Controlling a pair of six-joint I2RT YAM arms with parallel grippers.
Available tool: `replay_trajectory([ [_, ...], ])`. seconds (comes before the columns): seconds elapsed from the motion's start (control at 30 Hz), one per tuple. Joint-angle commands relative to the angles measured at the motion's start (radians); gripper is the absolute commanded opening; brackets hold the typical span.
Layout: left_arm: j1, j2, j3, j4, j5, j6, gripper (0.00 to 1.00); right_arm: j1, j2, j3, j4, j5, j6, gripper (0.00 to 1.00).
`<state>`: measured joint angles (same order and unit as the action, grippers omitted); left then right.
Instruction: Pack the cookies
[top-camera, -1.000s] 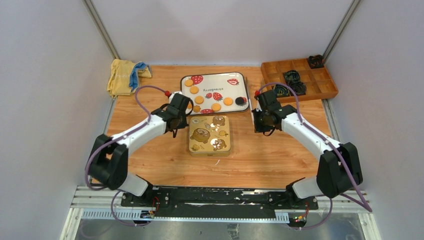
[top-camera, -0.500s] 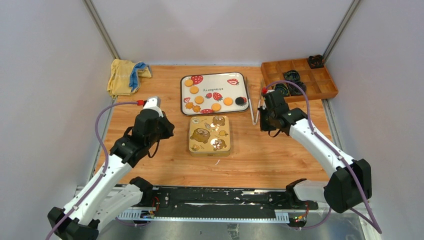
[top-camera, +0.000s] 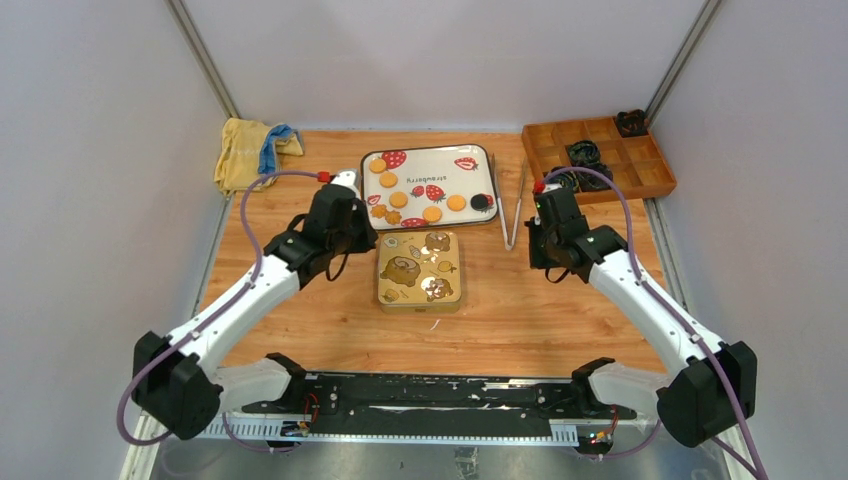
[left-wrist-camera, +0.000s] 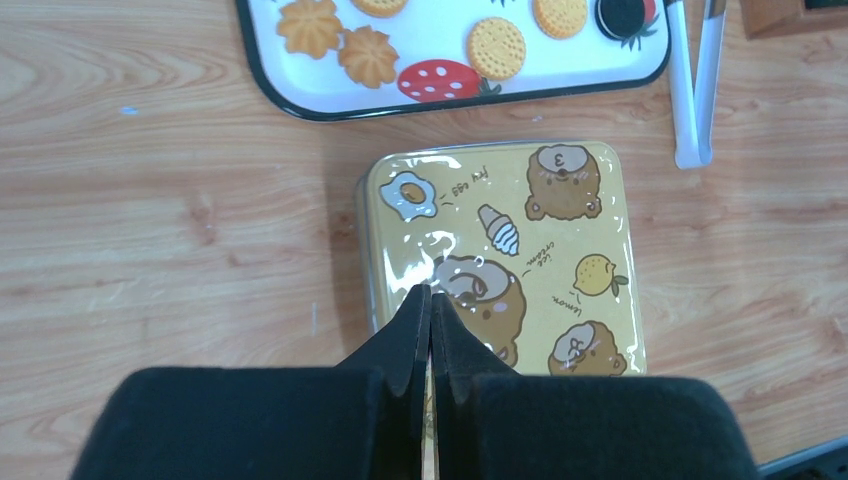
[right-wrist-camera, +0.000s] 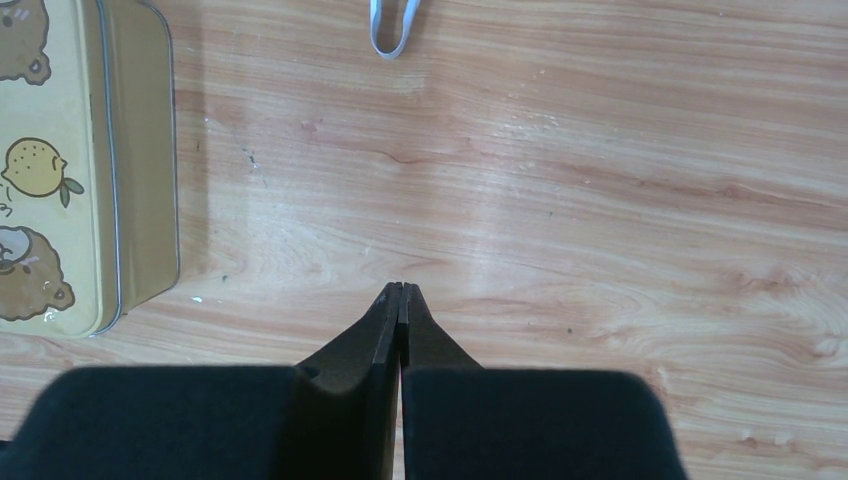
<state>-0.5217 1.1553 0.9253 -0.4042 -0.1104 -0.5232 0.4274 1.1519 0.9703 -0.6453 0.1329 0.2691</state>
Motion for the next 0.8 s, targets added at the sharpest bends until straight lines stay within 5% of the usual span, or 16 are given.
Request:
replay_trajectory([
  [0.0, -0.039, 0.066, -0.015, 0.074, 0.034, -0.002, 0.02, 0.012, -0.031, 0.002, -0.049, 0.034, 0.006, 0.02],
  [0.4, -0.053, 0.159, -0.181, 0.201, 0.072, -0.059, 0.01, 0.04, 0.014, 0.082, -0.013, -0.052, 0.008, 0.01],
  [0.77, -0.053, 0.279, -0.233, 0.273, 0.058, -0.065, 0.0, 0.226, 0.149, 0.222, -0.019, -0.059, -0.031, 0.01],
])
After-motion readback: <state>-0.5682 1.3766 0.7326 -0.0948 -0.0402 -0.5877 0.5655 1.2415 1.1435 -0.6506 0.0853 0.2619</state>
